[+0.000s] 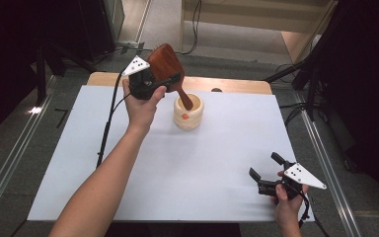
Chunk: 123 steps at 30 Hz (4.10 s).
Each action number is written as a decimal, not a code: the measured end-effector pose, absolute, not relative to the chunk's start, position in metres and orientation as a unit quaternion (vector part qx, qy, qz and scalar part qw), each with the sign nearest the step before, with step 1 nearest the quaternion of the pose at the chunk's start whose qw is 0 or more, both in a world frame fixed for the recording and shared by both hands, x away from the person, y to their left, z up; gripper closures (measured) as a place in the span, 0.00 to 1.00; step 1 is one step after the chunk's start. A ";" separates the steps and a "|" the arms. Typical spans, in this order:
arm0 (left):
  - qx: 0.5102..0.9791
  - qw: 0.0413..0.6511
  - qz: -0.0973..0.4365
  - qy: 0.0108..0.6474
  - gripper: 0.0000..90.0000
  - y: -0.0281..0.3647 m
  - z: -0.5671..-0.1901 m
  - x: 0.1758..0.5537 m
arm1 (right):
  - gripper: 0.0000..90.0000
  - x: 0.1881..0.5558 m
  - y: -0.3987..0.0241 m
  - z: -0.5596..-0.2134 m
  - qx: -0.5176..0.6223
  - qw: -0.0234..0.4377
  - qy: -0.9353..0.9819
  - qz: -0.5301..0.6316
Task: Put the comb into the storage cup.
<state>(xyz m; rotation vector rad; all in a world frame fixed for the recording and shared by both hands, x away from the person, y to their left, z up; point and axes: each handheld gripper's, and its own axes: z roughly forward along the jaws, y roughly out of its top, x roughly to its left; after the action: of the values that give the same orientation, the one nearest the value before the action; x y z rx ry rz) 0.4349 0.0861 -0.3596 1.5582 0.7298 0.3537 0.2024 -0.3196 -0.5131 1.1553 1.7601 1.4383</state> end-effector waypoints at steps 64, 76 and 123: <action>0.695 0.600 0.149 0.368 0.58 0.064 -0.427 0.456 | 0.00 0.204 -0.320 -0.514 0.432 0.292 0.659 0.541; 0.693 0.586 0.159 0.389 0.57 0.059 -0.435 0.457 | 0.00 0.204 -0.320 -0.514 0.433 0.292 0.658 0.542; 0.706 0.566 0.127 0.407 0.00 0.066 -0.440 0.460 | 0.00 0.204 -0.319 -0.514 0.435 0.293 0.659 0.539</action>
<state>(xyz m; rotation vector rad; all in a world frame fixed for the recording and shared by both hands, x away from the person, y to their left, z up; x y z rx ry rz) 0.4596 0.0664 -0.4402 1.6590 0.9579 0.2988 0.2044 -0.3191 -0.5143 1.1577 1.7560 1.4373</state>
